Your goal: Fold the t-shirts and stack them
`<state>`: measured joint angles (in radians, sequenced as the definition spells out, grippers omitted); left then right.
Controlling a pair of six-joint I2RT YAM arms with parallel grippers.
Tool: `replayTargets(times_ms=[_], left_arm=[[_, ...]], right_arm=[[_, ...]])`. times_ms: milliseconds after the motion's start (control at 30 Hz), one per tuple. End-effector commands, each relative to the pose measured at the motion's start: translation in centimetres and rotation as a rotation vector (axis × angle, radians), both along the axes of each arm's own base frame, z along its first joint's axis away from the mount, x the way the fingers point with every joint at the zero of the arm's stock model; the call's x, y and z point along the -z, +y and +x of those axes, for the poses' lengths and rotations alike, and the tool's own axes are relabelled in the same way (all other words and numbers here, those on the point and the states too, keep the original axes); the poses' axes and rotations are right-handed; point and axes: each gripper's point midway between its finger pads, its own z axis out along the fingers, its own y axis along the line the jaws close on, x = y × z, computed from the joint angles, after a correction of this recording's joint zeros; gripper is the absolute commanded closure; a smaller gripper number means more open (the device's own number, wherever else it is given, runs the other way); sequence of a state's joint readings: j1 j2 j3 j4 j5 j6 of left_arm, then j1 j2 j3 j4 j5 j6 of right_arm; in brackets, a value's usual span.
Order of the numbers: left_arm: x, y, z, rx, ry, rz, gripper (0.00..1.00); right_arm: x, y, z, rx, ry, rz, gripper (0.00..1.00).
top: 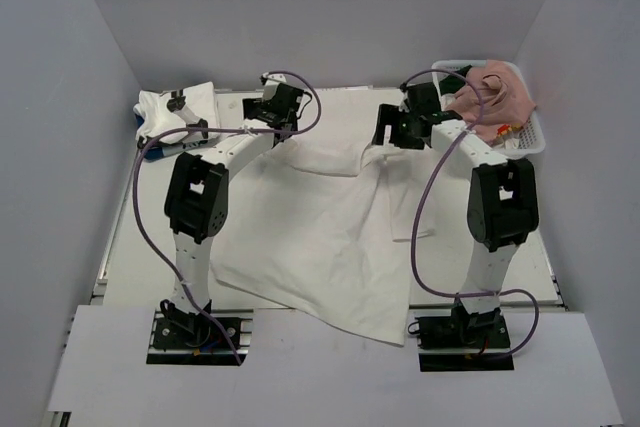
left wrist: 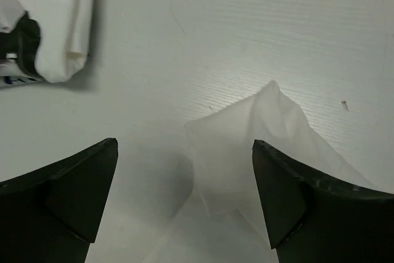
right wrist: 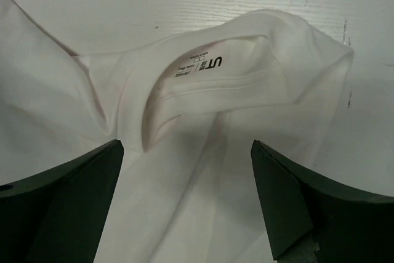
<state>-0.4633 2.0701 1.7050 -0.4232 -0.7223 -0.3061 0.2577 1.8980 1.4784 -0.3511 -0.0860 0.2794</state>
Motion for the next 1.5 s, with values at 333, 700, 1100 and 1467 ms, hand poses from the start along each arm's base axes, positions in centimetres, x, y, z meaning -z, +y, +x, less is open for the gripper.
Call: replayTargets(times_ms=[333,700,1100,1467], left_arm=[[1.9,-4.5,-14.6,0.248,0.178,-0.447,0.0],[10.1,-2.1,-24.9,0.14,0.349,-0.619,0.0],[13.0,1.0,-14.4,0.026,0.33,-0.326,0.0],[4.6,-2.1,6.5,0.231,0.089,-0.279,0.0]], right_arm=[[-1.7,1.3,-4.5,-0.096,-0.101,0.002,0.1],[6.3,0.5,-8.5,0.0,0.098,-0.033,0.1],[11.5,-4.3,-20.7,0.236,0.354,-0.09,0.1],[7.8,1.2,-26.5,-0.155,0.198,-0.1,0.1]])
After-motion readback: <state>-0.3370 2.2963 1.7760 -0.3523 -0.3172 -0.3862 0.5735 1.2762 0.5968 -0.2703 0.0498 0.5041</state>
